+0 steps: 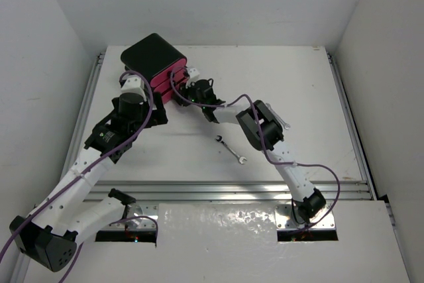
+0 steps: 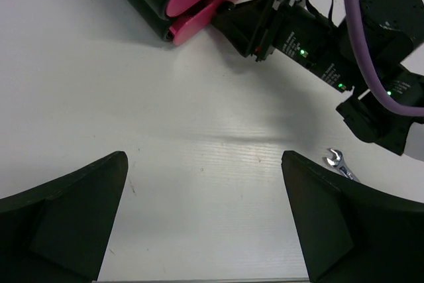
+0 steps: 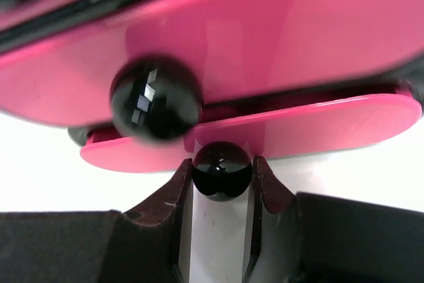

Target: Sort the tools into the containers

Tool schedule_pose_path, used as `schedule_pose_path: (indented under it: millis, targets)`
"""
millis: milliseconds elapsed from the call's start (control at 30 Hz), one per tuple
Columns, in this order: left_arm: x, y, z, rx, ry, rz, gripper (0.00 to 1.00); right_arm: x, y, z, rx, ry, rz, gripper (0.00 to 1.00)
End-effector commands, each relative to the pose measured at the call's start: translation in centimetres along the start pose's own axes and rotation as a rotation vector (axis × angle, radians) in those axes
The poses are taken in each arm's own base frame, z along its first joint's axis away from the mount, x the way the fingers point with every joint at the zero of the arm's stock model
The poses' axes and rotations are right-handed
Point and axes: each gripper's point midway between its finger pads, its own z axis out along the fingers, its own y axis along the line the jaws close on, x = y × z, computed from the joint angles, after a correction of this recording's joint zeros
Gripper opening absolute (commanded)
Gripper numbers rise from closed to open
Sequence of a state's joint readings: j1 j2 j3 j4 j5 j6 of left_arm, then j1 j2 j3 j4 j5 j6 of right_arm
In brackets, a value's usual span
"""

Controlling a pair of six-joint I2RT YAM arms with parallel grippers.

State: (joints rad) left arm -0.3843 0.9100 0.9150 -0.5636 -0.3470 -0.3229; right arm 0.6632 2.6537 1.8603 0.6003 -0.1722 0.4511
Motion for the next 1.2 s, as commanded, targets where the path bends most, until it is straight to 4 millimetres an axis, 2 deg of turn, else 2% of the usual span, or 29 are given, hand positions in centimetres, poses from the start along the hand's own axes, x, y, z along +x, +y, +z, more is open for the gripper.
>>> schedule_pose_path:
  millis: [0,33,167,200,233,333,400,533,600,633,700,767,800,833,867,900,933,967,1000,1033,1067,1100,1167]
  targets:
    - [-1.1,-0.2,0.0,0.018,-0.045,-0.018,1.00,-5.2,1.6,-1.9,-0.020,-0.123,-0.038,0.14]
    - [-1.1,-0.2,0.0,0.018,-0.045,-0.018,1.00,-3.2,0.9,-3.1,0.001,-0.086,-0.035,0.14]
    - [-1.2,-0.2,-0.1,0.019,-0.046,-0.019,1.00,-4.1,1.6,-6.4,0.004,-0.110,-0.046,0.14]
    - [-1.2,-0.2,-0.1,0.020,-0.049,-0.020,1.00,-5.7,2.3,-7.3,-0.007,-0.135,-0.054,0.14]
    - [-1.2,-0.1,-0.1,0.017,-0.048,-0.020,1.00,-3.9,2.0,-8.5,0.005,-0.098,-0.049,0.14]
    - [-1.3,0.0,-0.2,0.012,-0.055,-0.022,1.00,-3.7,1.9,-11.1,0.031,-0.103,-0.053,0.19]
    - [-1.4,0.0,-0.2,0.011,-0.058,-0.024,1.00,-3.5,1.6,-11.8,0.042,-0.091,-0.051,0.28]
    - [-1.4,0.2,-0.3,0.002,-0.060,-0.025,1.00,-2.8,1.4,-12.4,0.046,-0.055,-0.064,0.34]
    - [-1.4,0.3,-0.2,-0.002,-0.059,-0.025,1.00,-2.6,1.4,-12.6,0.049,-0.038,-0.063,0.48]
    - [-1.3,0.3,-0.2,-0.003,-0.058,-0.024,1.00,-2.7,1.8,-12.9,0.037,-0.036,-0.064,0.59]
    - [-1.3,0.3,-0.1,-0.004,-0.054,-0.022,1.00,-2.5,1.9,-13.4,0.036,-0.014,-0.060,0.72]
    - [-1.2,0.3,0.0,-0.005,-0.051,-0.023,1.00,-3.3,2.3,-14.2,0.042,-0.005,-0.059,0.75]
    - [-1.1,0.3,0.0,-0.008,-0.049,-0.022,1.00,-2.8,2.2,-15.0,0.054,0.020,-0.057,0.76]
    - [-1.2,0.3,0.0,-0.009,-0.049,-0.022,1.00,-3.1,2.3,-15.7,0.064,0.028,-0.061,0.76]
    - [-1.2,0.4,0.0,-0.011,-0.050,-0.022,1.00,-2.1,1.8,-16.7,0.100,0.092,-0.059,0.76]
    - [-1.2,0.4,0.0,-0.016,-0.050,-0.022,1.00,-4.0,2.3,-17.7,0.118,0.092,-0.077,0.76]
    - [-1.2,0.5,0.0,-0.017,-0.051,-0.023,1.00,-4.2,2.0,-18.5,0.152,0.126,-0.081,0.76]
    - [-1.2,0.5,0.0,-0.018,-0.053,-0.024,1.00,-2.6,0.9,-20.5,0.241,0.260,-0.073,0.76]
    - [-1.2,0.5,-0.1,-0.019,-0.053,-0.024,1.00,-3.5,0.7,-20.8,0.268,0.312,-0.091,0.76]
    - [-1.3,0.6,-0.1,-0.021,-0.057,-0.025,1.00,-2.8,0.3,-21.6,0.308,0.394,-0.099,0.75]
    - [-1.4,0.7,-0.2,-0.025,-0.059,-0.025,1.00,0.5,-0.6,-24.9,0.371,0.614,-0.095,0.74]
    - [-1.5,0.7,-0.3,-0.027,-0.066,-0.027,1.00,0.7,-1.1,-25.2,0.397,0.687,-0.123,0.71]
    - [-1.5,0.7,-0.3,-0.028,-0.066,-0.027,1.00,3.1,-1.7,-28.3,0.442,0.855,-0.138,0.64]
